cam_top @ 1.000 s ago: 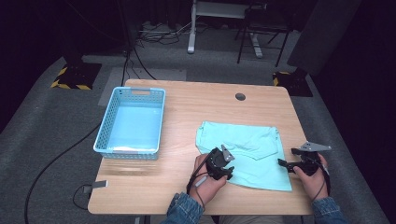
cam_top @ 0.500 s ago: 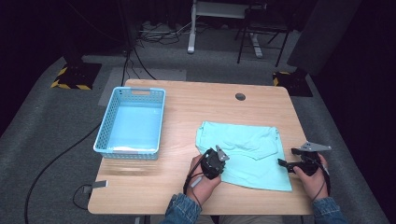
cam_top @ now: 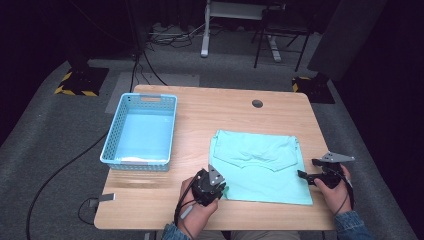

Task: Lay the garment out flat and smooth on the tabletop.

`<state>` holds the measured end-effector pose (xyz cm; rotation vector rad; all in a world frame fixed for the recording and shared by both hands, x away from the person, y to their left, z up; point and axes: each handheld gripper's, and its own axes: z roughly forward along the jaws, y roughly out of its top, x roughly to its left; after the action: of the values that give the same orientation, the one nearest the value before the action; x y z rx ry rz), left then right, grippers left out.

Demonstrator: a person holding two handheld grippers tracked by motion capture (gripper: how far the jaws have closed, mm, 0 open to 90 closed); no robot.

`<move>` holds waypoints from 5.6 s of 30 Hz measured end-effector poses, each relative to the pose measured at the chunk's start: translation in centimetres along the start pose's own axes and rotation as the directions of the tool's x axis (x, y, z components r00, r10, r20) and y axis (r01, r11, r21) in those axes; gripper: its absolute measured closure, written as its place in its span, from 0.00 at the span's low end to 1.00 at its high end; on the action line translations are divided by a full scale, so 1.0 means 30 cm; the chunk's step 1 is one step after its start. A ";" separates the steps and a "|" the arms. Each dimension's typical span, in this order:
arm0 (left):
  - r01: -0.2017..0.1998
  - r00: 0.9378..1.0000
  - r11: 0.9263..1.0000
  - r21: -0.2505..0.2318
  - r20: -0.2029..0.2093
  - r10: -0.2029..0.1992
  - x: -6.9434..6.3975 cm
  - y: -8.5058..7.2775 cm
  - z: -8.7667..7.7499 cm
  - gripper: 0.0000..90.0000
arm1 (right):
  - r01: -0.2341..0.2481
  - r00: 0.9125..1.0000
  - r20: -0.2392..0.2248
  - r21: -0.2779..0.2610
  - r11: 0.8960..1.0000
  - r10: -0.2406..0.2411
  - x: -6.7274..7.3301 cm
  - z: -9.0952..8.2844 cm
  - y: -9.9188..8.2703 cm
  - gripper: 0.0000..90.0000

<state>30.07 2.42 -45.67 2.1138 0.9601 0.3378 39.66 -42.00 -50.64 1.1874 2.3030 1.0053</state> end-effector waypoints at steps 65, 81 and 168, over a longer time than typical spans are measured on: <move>-0.022 0.996 0.999 0.042 -0.088 0.026 0.128 0.135 0.318 0.99 | 0.146 0.986 -0.079 0.011 0.989 -0.144 0.086 0.038 0.114 0.93; -0.041 0.995 0.997 0.066 -0.083 0.047 0.106 0.120 0.328 0.65 | 0.159 0.986 -0.047 -0.050 0.986 -0.161 0.111 -0.030 0.136 0.98; -0.063 0.997 0.994 0.093 -0.039 0.067 0.099 0.125 0.337 0.39 | 0.037 0.997 -0.066 0.045 0.998 -0.034 0.066 0.026 0.055 0.22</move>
<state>39.25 -2.45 -49.83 2.2333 0.9480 0.3786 39.88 -39.40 -49.95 1.1433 2.4017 0.9975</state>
